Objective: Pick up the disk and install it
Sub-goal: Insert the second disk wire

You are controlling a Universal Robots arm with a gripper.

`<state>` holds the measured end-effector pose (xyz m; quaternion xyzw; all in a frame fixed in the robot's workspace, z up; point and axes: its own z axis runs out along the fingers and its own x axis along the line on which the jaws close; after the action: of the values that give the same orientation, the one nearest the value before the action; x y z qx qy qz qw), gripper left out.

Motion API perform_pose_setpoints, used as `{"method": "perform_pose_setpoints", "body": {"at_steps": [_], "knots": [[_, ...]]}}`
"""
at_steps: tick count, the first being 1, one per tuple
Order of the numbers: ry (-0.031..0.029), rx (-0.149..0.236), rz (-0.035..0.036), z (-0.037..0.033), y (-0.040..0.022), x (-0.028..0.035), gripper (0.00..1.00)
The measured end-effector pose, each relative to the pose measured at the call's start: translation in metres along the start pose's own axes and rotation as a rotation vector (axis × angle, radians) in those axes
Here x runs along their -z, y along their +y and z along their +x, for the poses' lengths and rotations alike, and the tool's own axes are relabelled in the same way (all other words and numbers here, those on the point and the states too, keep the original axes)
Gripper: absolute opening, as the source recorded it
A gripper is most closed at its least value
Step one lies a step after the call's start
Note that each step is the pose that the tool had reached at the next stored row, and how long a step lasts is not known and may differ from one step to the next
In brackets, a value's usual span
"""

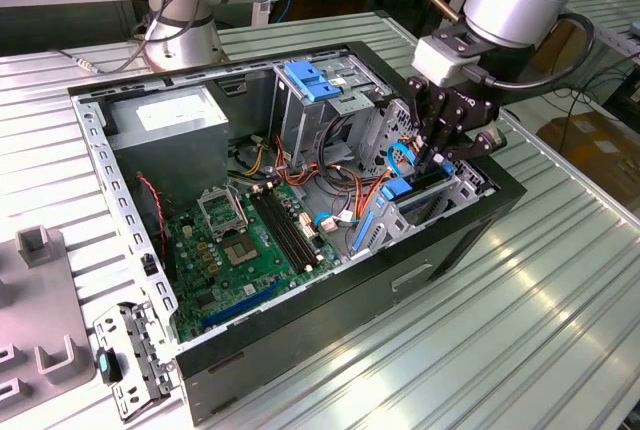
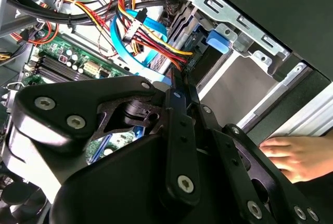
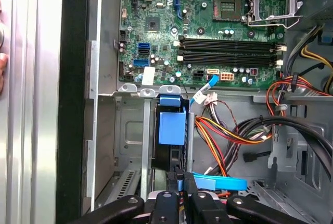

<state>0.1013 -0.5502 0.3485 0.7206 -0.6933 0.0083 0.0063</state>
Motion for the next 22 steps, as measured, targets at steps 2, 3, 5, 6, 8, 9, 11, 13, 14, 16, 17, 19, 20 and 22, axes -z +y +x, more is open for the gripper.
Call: {"method": "perform_pose_setpoints", "body": {"at_steps": [2,3,5,6,8,9,11,13,14,16,17,19,20,22], "knots": [[-0.0002,0.0,0.0,0.0,0.0,-0.0009,0.16],[-0.0005,0.0,0.0,0.0001,0.0,-0.0016,0.16],[-0.0013,0.0,0.0,0.0001,0.0,-0.0022,0.16],[-0.0016,0.0,0.0001,0.0002,0.0,-0.0026,0.16],[-0.0011,0.0,-0.0001,0.0002,0.0,-0.0053,0.16],[-0.0009,0.0,-0.0001,0.0002,-0.0001,-0.0071,0.16],[-0.0019,0.0,0.0,0.0002,-0.0001,-0.0099,0.16],[-0.002,0.0,0.0,0.0005,-0.0001,-0.0101,0.16],[-0.002,0.0,0.0,0.0006,-0.0001,-0.0102,0.16],[-0.0021,0.0,0.0,0.0007,-0.0001,-0.0103,0.16],[-0.002,0.0,0.0001,0.0007,-0.0001,-0.0102,0.16],[-0.0038,0.0,0.0002,0.0004,-0.0002,-0.01,0.17],[-0.0058,0.0,0.0005,0.0004,-0.0002,-0.0071,0.24],[-0.0036,0.0,0.0001,0.0006,-0.0004,0.001,0.24]]}}
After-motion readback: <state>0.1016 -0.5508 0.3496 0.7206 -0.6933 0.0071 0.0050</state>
